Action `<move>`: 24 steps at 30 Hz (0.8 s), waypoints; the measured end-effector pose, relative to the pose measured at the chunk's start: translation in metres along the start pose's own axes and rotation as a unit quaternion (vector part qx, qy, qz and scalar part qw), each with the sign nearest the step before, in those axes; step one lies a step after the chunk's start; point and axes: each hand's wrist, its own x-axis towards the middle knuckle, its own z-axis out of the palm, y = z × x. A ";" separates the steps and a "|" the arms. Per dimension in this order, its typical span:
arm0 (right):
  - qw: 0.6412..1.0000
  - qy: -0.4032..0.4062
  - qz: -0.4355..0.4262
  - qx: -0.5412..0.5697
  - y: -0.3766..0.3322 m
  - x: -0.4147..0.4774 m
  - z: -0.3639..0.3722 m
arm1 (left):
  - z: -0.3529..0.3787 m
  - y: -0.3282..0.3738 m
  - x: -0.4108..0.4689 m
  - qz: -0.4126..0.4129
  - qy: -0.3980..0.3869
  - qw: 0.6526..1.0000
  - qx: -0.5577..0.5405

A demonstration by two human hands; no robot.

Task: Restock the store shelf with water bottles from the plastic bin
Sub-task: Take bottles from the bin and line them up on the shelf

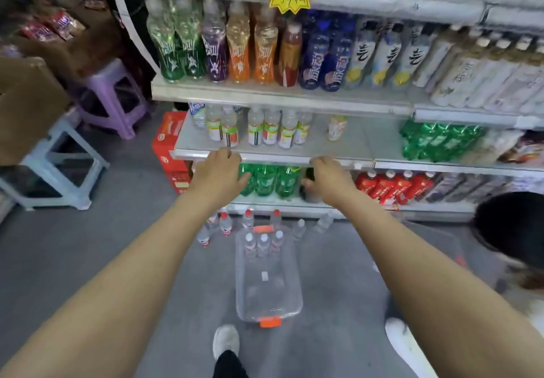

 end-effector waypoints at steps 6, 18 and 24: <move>0.996 -0.074 0.040 -0.004 -0.003 0.046 0.081 | 0.086 -0.044 0.037 -0.023 -0.102 0.994 -0.038; 0.980 -0.167 0.095 0.048 0.038 0.122 0.279 | 0.297 -0.070 0.082 -0.045 -0.199 0.972 -0.115; 0.963 -0.196 0.135 0.126 0.076 0.154 0.391 | 0.415 -0.058 0.090 -0.124 -0.238 0.944 -0.191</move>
